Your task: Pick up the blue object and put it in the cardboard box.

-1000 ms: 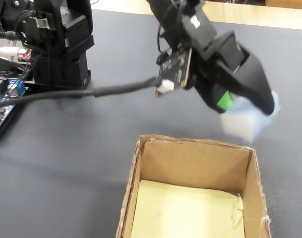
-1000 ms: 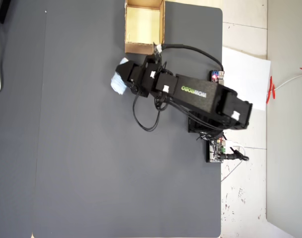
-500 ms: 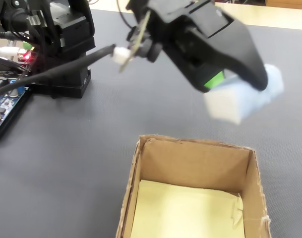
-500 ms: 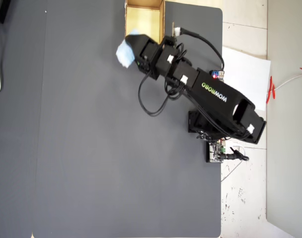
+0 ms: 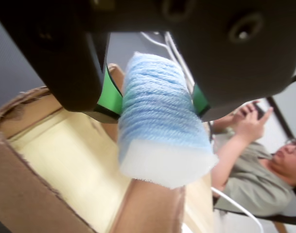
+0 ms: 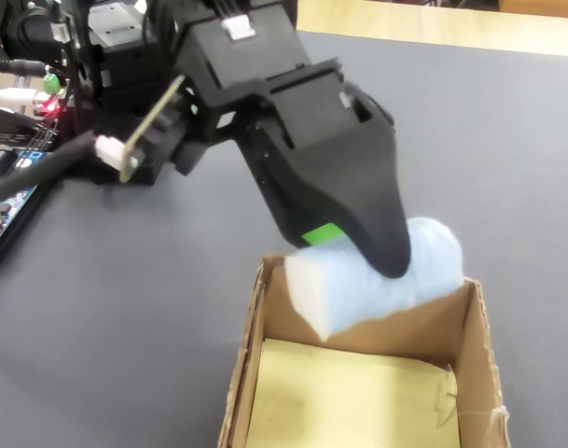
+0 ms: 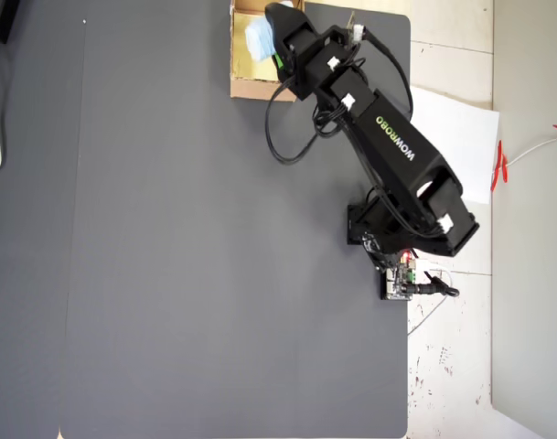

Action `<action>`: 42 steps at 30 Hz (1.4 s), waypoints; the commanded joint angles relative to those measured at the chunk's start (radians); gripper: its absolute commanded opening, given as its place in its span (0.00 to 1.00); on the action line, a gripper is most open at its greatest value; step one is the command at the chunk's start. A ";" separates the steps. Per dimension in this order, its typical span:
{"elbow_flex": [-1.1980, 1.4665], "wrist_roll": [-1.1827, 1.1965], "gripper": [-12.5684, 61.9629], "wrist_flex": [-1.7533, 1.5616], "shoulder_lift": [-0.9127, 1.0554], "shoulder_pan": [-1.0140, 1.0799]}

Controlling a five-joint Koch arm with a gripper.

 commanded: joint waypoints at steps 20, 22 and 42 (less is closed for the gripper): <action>0.195 0.166 0.62 -0.339 0.281 -0.302; 0.244 0.167 0.62 -0.356 0.331 -0.360; 0.942 0.221 0.62 -0.664 0.597 -0.896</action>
